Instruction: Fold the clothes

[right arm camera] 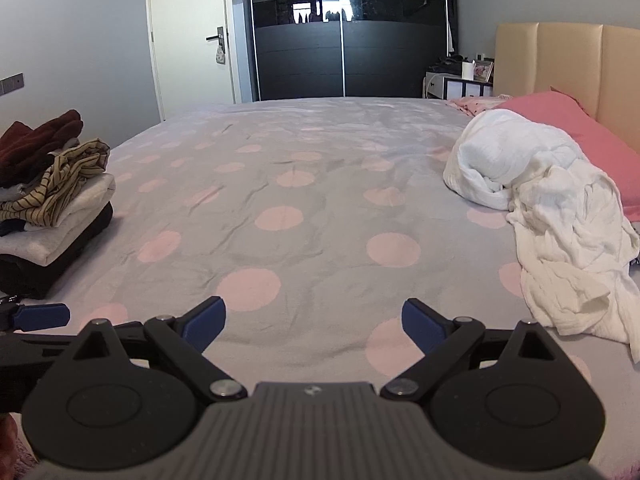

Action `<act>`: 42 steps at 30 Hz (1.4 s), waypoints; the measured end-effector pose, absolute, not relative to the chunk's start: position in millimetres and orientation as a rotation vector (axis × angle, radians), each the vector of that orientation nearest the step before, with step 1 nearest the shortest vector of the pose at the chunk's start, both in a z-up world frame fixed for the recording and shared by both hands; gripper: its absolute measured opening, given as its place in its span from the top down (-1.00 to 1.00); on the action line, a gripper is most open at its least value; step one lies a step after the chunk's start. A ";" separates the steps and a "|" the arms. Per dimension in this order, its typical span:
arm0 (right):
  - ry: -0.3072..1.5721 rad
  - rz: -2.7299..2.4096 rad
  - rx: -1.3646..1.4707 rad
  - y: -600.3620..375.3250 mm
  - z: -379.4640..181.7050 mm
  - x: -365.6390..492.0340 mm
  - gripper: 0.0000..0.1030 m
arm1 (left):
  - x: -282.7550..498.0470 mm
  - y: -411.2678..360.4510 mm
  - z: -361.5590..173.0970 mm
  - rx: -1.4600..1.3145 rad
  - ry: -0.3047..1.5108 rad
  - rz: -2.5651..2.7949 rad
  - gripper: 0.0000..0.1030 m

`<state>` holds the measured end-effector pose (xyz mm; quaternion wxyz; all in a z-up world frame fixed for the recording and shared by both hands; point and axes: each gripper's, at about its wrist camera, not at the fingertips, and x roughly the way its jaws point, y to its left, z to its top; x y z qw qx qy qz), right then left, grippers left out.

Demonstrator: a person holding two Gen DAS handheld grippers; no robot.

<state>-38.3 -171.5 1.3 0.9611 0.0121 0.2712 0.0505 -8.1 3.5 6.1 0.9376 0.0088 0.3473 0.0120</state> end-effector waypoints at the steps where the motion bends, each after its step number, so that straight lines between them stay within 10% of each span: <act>1: 0.537 0.106 0.020 -170.7 1.7 -39.5 -0.87 | -8.4 3.0 6.5 0.019 0.708 0.028 -0.57; 42: 0.525 0.080 0.049 -171.1 1.9 -40.3 -0.87 | -8.3 9.6 11.7 0.000 0.696 0.041 -0.57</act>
